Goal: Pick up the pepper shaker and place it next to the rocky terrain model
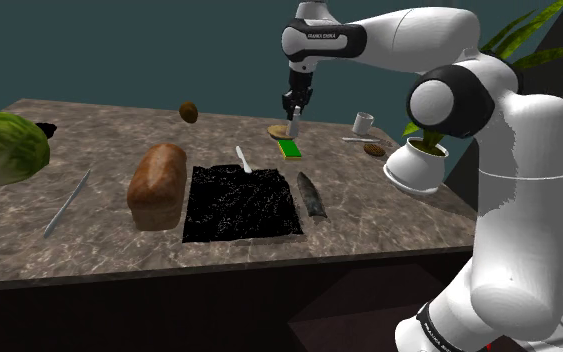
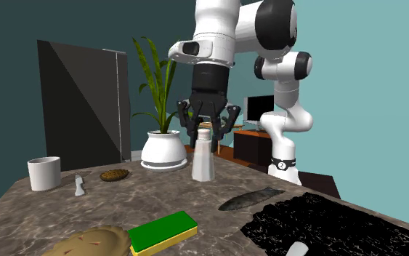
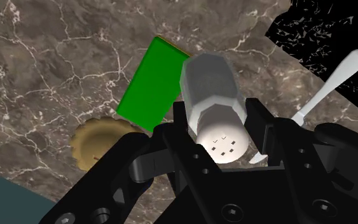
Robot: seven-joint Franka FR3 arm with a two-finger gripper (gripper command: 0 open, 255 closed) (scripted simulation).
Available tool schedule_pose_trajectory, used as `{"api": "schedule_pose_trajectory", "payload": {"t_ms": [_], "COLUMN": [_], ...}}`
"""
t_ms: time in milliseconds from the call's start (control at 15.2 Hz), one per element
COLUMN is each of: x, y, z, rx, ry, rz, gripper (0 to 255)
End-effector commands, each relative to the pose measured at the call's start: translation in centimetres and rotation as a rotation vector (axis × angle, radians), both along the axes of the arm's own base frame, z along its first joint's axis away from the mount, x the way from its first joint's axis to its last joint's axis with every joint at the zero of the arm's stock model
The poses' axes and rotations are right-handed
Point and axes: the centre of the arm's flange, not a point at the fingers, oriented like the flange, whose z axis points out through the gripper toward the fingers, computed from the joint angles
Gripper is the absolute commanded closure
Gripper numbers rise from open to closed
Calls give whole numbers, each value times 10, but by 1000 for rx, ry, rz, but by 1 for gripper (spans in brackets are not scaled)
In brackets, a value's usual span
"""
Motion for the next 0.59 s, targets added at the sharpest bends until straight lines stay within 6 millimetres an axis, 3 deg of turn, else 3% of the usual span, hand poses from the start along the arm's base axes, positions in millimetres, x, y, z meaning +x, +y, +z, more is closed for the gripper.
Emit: {"api": "schedule_pose_trajectory", "payload": {"t_ms": [0,462,528], "x": [10,52,52], "y": [23,106,106], "z": [-3,-21,-26], "rx": [0,0,0], "ry": [0,0,0], "rz": [-1,-1,-1], "gripper": [255,255,255]}}
